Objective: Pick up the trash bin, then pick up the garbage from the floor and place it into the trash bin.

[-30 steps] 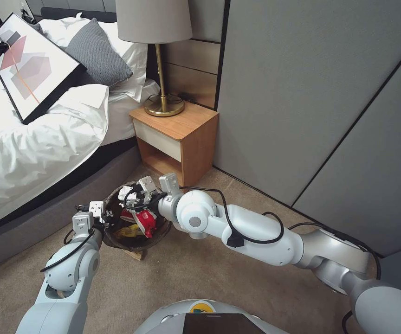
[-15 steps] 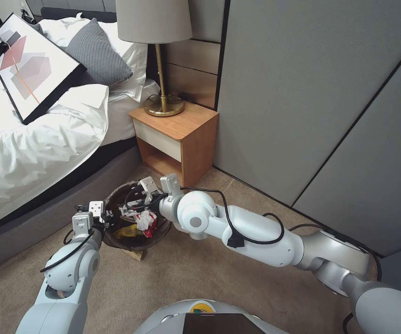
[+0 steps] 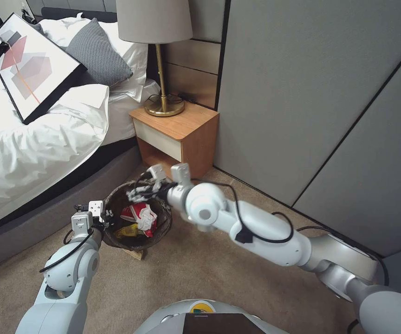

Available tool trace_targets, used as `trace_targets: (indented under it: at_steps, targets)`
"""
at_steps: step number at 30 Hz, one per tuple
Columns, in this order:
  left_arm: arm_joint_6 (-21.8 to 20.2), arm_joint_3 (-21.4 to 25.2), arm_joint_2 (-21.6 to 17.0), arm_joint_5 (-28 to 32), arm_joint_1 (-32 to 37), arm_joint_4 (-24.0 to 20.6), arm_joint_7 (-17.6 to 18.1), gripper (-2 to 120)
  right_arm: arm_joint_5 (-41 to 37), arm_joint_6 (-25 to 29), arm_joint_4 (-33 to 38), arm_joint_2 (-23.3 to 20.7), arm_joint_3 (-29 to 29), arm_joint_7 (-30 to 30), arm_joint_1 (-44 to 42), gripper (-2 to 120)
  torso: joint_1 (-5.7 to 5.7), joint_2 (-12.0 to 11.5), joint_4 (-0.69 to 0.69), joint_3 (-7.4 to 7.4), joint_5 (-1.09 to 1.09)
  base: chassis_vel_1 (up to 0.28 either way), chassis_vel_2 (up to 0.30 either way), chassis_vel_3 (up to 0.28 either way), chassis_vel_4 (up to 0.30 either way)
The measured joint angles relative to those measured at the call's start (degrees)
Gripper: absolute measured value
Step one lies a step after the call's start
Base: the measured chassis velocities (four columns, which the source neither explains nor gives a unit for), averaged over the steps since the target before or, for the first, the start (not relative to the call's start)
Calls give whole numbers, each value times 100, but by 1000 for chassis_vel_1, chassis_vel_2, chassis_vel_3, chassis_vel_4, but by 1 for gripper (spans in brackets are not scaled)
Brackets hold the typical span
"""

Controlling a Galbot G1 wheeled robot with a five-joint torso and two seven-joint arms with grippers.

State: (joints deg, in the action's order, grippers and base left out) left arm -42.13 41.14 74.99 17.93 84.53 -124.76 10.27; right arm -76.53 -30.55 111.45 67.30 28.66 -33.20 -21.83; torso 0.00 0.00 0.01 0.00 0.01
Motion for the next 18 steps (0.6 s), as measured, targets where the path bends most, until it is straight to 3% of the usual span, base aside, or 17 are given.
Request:
trace_targets:
  at_steps: [3, 8, 10, 11, 13, 17, 18]
  targets:
    - [0, 13, 6, 65, 2, -79, 12, 0, 303, 93, 322, -579, -755, 136, -282, 100, 0, 0, -1, 0, 1, 0, 0, 0, 0]
    - [0, 12, 11, 138, 10, -154, 19, 0, 928, 298, 667, -1090, -1505, 426, -781, 100, 0, 0, -3, 0, 2, 0, 0, 0, 0]
    - [0, 9, 12, 173, 30, -233, 24, 0, 1621, 386, 896, -1310, -2320, 720, -1374, 100, 0, 0, -1, 0, 1, 0, 0, 0, 0]
    - [0, 9, 12, 173, 30, -233, 24, 0, 1621, 386, 896, -1310, -2320, 720, -1374, 100, 0, 0, -1, 0, 1, 0, 0, 0, 0]
    - [0, -5, 12, 205, 69, -313, 24, 0, 2421, 528, 1108, -1441, -3237, 1069, -2271, 100, 0, 0, -3, 0, 3, 0, 0, 0, 0]
    - [0, -11, 17, 215, 88, -346, 25, 0, 2851, 641, 1213, -1377, -3801, 1207, -2816, 100, 0, 0, -3, -1, 1, 0, 0, 0, 0]
    - [0, -13, 16, 242, 112, -390, 33, 0, 3393, 802, 1307, -1251, -4422, 1367, -3381, 100, 0, 0, -2, -1, 2, 0, 0, 0, 0]
